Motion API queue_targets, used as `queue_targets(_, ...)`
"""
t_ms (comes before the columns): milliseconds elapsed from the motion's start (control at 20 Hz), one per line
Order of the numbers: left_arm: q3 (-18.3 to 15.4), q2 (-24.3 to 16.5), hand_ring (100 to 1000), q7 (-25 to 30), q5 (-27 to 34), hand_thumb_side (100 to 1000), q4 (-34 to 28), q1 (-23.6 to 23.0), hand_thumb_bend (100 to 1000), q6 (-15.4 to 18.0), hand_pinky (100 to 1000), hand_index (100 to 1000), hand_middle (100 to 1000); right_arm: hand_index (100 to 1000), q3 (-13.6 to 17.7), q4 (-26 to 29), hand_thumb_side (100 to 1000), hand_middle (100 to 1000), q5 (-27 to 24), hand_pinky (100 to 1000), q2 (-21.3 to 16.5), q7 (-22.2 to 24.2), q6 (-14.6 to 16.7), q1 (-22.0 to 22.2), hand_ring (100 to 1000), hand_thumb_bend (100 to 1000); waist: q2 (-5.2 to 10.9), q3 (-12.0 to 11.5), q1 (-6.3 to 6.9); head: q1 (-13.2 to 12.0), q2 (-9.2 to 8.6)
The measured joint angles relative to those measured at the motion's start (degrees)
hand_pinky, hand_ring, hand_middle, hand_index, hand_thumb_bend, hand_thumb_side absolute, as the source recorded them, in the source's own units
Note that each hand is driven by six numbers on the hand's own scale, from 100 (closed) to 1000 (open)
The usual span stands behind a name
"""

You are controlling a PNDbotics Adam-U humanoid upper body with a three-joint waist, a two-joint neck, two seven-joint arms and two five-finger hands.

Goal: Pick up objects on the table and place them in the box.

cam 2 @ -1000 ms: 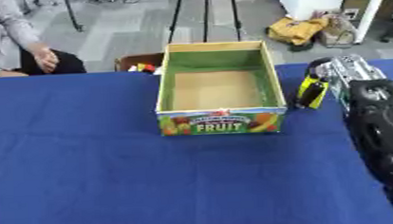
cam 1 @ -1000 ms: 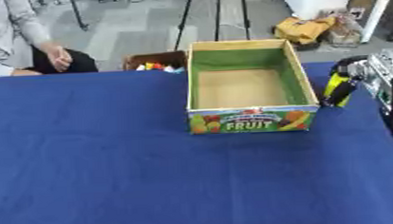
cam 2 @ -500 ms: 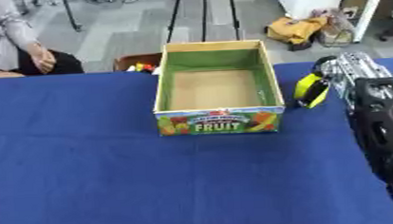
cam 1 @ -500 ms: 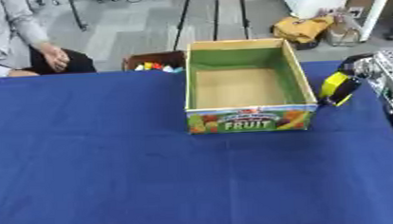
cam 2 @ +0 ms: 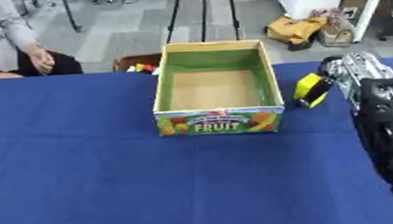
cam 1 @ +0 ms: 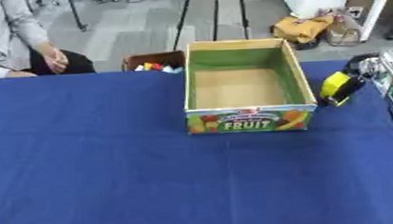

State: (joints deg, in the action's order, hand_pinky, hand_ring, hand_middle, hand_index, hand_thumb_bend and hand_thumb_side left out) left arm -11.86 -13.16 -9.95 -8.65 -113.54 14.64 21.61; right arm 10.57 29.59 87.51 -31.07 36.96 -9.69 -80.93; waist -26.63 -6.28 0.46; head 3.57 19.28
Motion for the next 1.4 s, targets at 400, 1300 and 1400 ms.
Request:
queue_targets(400,0.0,0.0,631,0.2,0.0,890,0.0,0.0,100,-0.2,589,927,666,943,-0.1,0.0,568,1000,-1.2,1000,0.0,-1.7,0.6,0.1,905,454,-0.15,-0.1,-0.16,0.1,-0.24)
queue_targets(1300,0.0,0.0,631,0.4,0.0,889,0.0,0.1,100,-0.4,589,928,669,885,-0.4,-0.9,618,799,-2.1,986,0.0,-3.1,-0.7,0.2,871,187,-0.17,0.0,-0.19,0.1,-0.30)
queue_targets(1400,0.0,0.0,632,0.4,0.0,889,0.0,0.1,100,-0.4,589,928,669,875,-0.4,-0.9,619,786,-2.4,981,0.0,-3.5,-0.7,0.2,865,165,-0.17,0.0,-0.19,0.1,-0.45)
